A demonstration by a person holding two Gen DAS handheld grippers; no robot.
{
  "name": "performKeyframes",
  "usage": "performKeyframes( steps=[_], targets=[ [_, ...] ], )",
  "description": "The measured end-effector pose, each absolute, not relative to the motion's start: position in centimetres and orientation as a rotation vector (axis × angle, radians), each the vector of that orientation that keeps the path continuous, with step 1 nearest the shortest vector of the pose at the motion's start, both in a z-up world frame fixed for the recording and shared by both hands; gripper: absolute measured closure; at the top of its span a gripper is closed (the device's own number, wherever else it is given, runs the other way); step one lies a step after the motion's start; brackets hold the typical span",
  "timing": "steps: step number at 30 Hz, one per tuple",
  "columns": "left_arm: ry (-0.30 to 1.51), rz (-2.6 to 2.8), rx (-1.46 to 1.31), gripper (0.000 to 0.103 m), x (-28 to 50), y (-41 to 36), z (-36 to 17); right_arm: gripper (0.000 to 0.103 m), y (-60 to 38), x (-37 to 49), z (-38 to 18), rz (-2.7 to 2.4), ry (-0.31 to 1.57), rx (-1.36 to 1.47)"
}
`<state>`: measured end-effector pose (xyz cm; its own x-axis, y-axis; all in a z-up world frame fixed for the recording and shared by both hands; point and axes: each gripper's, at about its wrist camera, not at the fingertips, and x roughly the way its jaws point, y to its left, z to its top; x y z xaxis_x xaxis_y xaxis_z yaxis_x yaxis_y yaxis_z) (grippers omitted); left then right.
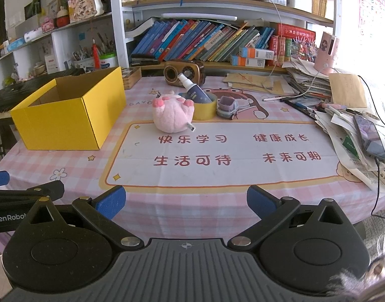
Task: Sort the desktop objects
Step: 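Move both tools toward the pink plush pig and toy car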
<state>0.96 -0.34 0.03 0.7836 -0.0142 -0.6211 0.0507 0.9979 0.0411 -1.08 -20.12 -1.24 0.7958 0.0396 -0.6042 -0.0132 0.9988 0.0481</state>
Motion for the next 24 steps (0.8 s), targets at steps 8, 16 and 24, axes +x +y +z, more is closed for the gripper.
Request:
performKeyframes(
  steps=[8, 16, 24],
  targets=[
    [0.666, 0.003, 0.043, 0.000, 1.18, -0.12, 0.02, 0.000, -20.08, -0.61, -1.01, 0.030, 0.646, 0.036],
    [0.668, -0.010, 0.049, 0.000, 1.47, -0.09, -0.08, 0.000, -19.87, -0.61, -0.91, 0.024, 0.645, 0.032],
    [0.673, -0.030, 0.050, 0.000, 1.72, -0.31, -0.23, 0.000, -19.98, -0.78, -1.05, 0.004, 0.643, 0.037]
  ],
)
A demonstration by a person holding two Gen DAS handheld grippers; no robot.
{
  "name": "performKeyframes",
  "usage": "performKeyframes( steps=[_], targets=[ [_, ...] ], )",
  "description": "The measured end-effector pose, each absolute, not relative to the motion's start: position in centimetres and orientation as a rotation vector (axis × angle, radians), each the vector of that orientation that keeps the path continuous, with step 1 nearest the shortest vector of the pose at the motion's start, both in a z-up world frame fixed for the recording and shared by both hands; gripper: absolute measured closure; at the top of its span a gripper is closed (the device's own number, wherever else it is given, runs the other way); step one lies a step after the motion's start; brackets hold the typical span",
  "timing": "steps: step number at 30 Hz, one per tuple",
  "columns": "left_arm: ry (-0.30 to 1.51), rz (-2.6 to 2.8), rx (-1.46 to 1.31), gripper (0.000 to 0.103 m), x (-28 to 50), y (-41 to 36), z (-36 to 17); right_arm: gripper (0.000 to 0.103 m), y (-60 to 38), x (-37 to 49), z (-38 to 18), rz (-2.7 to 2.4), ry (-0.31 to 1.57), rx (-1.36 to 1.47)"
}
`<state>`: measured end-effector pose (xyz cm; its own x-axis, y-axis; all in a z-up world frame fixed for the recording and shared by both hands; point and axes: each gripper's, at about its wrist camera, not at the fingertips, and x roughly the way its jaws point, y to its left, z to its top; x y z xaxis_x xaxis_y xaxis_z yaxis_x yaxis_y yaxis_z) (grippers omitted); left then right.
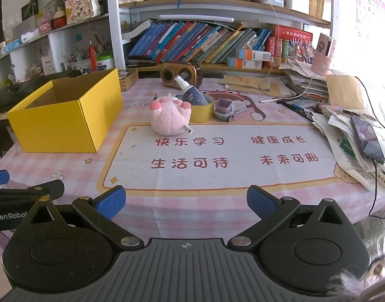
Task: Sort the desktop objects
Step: 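Move both tools toward the pink plush pig and toy car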
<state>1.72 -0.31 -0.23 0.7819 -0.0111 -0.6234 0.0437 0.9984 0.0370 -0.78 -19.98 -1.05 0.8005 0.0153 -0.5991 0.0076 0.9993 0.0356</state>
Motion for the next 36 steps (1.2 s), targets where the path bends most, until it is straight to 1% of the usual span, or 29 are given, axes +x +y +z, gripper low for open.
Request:
performKeyframes(
  steps=[20, 36],
  targets=[
    [0.673, -0.059, 0.051, 0.000, 2.2, -0.9, -0.5, 0.000, -20.7, -0.4, -1.3, -0.006, 0.645, 0.054],
    [0.689, -0.108, 0.077, 0.000, 3.5, -3.6, -0.8, 0.000, -22.7, 0.2, -1.7, -0.052, 0.666, 0.059]
  ],
)
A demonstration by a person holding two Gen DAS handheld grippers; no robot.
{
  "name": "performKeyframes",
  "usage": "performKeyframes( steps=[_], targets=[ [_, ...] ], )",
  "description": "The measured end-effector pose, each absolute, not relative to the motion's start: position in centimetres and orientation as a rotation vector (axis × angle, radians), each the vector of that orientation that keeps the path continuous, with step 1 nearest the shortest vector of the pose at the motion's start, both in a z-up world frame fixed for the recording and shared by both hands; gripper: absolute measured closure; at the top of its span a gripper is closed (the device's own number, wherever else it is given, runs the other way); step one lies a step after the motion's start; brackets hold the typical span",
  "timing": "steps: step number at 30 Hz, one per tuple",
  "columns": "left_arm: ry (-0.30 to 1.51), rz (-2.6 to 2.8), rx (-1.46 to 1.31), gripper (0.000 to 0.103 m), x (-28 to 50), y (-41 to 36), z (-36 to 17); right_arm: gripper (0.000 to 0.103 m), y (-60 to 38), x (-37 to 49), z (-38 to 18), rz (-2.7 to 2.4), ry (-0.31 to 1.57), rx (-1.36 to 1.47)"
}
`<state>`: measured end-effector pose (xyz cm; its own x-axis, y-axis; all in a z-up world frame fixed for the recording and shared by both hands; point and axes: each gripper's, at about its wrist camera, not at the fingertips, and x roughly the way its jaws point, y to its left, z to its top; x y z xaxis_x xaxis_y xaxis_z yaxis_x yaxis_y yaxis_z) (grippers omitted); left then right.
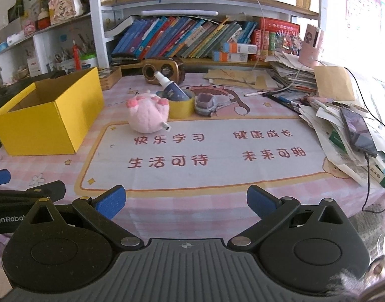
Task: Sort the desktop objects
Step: 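Move both tools toward the pink plush pig and toy car, then grasp the grey-blue toy car with the right gripper while the left gripper grasps the pink plush pig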
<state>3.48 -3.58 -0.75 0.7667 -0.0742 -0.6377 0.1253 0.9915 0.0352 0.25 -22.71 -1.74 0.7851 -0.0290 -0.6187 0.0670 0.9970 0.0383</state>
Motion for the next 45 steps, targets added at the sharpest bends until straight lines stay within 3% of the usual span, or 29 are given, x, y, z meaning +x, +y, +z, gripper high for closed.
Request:
performKeyframes(
  steps=[45],
  targets=[
    [0.780, -0.020, 0.072, 0.000, 13.3, -13.7, -1.5, 0.000, -33.2, 11.7, -2.6, 0.085, 0.716, 0.067]
  ],
)
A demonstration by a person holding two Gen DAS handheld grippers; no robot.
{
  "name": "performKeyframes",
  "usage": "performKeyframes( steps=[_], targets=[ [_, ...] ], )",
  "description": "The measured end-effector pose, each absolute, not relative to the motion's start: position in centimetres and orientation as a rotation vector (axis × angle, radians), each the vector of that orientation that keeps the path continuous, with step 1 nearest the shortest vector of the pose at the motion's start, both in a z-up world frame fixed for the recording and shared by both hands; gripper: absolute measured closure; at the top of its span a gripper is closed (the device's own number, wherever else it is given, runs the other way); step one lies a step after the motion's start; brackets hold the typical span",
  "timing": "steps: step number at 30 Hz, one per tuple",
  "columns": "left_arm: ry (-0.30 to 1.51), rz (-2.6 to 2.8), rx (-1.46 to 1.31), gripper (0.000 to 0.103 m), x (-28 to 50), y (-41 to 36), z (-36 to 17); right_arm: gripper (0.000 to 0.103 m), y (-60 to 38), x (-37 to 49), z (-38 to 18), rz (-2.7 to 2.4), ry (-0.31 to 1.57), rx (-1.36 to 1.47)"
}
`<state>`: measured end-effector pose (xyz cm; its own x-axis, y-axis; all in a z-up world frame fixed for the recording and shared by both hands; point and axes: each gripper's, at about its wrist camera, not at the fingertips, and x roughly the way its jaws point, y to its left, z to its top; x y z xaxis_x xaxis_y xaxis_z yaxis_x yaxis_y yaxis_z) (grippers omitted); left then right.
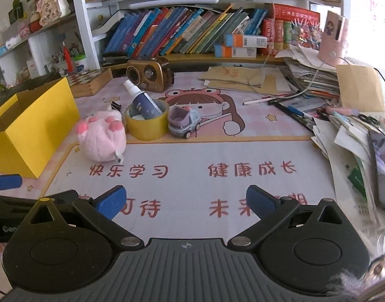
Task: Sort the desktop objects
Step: 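Grasp the grey-blue toy car with the right gripper while the left gripper grasps the pink plush pig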
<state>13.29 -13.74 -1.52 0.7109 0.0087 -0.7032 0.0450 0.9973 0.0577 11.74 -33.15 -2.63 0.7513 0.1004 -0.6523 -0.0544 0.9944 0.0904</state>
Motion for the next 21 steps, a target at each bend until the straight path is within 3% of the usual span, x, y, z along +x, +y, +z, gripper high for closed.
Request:
performKeyframes(
  steps=[21],
  targets=[
    [0.733, 0.030, 0.125, 0.000, 22.2, -15.8, -2.8, 0.001, -35.6, 22.5, -4.9, 0.201, 0.704, 0.002]
  ],
)
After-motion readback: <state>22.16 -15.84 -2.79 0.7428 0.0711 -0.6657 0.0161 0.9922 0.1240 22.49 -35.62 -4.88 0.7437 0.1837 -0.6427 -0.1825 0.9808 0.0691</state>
